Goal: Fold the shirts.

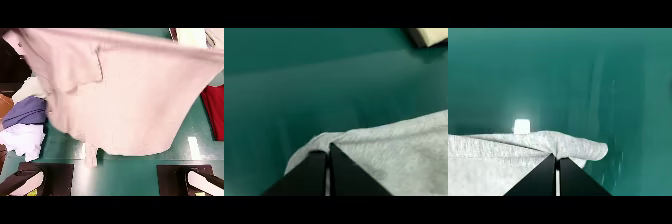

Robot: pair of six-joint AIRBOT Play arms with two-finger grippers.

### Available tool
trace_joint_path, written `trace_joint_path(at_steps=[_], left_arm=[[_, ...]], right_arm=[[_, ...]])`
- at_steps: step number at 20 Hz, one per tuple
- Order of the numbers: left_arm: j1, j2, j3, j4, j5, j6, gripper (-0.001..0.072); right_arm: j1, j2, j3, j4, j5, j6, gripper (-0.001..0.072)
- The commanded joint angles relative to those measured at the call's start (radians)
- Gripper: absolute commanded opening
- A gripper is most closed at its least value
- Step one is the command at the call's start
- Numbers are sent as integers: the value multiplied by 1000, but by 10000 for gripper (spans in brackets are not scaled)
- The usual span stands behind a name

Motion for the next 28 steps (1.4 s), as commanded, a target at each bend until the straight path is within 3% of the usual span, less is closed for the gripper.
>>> trace_joint_path(at_steps=[1, 5, 10, 13, 17, 23, 24, 25, 26, 27, 28], left_arm=[[-2, -203, -138, -6, -48, -4, 21], [-2, -456, -151, -22, 27, 39, 21], [-1, -543, -142, -23, 266, 82, 21], [1, -542, -135, -17, 224, 129, 22], [2, -544, -171, 15, 82, 147, 22], [1, -544, -333, 11, 149, 146, 23], [2, -543, -337, 11, 141, 143, 52], [2, -543, -337, 10, 132, 138, 369], [2, -542, -334, 10, 121, 104, 574], [2, -538, -333, 10, 106, 81, 542], [2, -526, -333, 10, 85, 66, 541]], right_arm=[[126, -208, -103, -119, 6, 8, 14], [142, -477, -20, -115, -49, 7, 15], [141, -674, 204, -110, -130, 7, 15], [139, -659, 195, -112, -142, 6, 15], [139, -555, -36, -120, -203, -12, 16], [140, -497, -238, -109, -278, -11, 17], [140, -497, -247, -109, -270, -11, 18], [140, -496, -246, -108, -260, -11, 50], [140, -496, -238, -100, -253, -11, 296], [137, -496, -225, -80, -245, -11, 412], [128, -491, -209, -54, -227, -18, 412]])
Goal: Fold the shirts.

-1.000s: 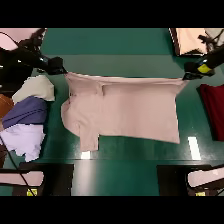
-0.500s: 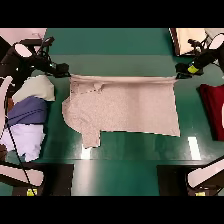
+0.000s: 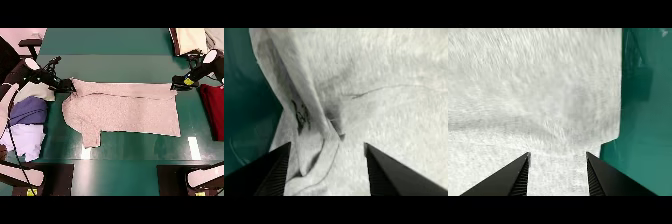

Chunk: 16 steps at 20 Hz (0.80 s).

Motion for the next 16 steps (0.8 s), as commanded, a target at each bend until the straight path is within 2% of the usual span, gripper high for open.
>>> trace_joint_path(at_steps=[1, 4, 8, 12, 14, 16], left_arm=[[0, 37, -12, 0, -67, -49, 541], [0, 172, -91, 89, -97, -60, 540], [0, 418, -413, 113, -77, -105, 540], [0, 590, -706, 6, -9, -124, 540], [0, 614, -796, -60, 27, -122, 540], [0, 613, -849, -111, 69, -119, 540]], right_arm=[[-12, 21, 8, 76, 46, -22, 412], [-22, 146, -92, 107, 61, -42, 411], [-5, 375, -322, 115, 8, -42, 410], [32, 526, -460, 115, -68, -41, 405], [45, 560, -481, 115, -76, -40, 404], [57, 580, -481, 116, -79, -40, 365]])
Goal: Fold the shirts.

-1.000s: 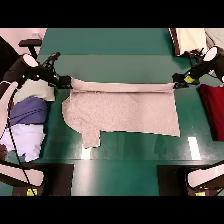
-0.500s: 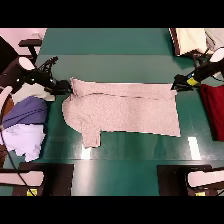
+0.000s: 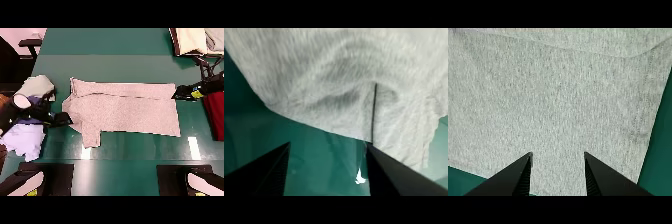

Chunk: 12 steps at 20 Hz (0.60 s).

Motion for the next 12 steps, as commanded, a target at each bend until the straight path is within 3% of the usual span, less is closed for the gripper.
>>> trace_joint_path(at_steps=[1, 8, 12], left_arm=[[-1, 40, -134, -107, 93, -3, 540], [-1, 31, -167, -190, 262, 23, 540], [-1, 24, -167, -204, 268, 23, 536]], right_arm=[[19, 57, -33, 8, -23, 0, 365], [18, 56, -33, 80, -23, 0, 365], [18, 56, -33, 80, -24, 0, 364]])
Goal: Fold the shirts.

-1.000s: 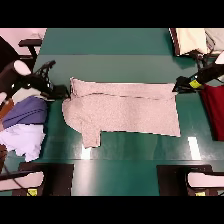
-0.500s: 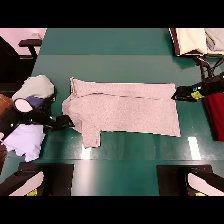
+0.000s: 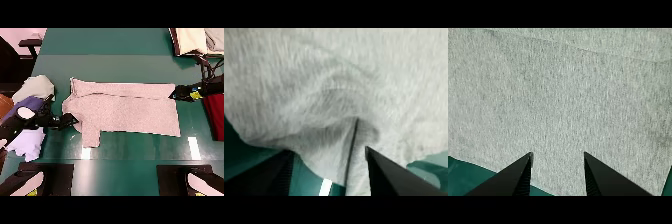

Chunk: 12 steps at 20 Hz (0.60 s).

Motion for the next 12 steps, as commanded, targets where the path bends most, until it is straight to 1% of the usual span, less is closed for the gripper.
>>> trace_joint_path(at_steps=[1, 2, 3, 5, 6, 7, 8, 10, 12], left_arm=[[0, -5, -6, -10, 28, 4, 367], [0, -5, -6, -14, 26, 15, 178], [0, -5, -6, -24, 25, 34, 144], [0, -5, -6, -27, 15, 39, 141], [0, -5, -5, -27, 4, 62, 19], [0, -3, 5, -25, -15, 83, 22], [0, -3, 29, -9, -56, 82, 22], [0, -2, 108, 52, -165, 90, 21], [0, -2, 197, 112, -267, 108, 21]], right_arm=[[1, 1, 0, 8, -2, 0, 365], [1, 2, 0, 8, -1, 0, 364], [1, 1, 0, 8, -1, 0, 365], [0, 2, 0, 8, -1, 0, 364], [-2, 2, 0, 6, 1, 0, 365], [-13, 2, 0, 6, 9, 0, 365], [-29, 2, 0, 5, 32, 0, 365], [-84, 5, -17, -13, 109, 0, 365], [-156, 45, -117, -78, 142, 2, 365]])
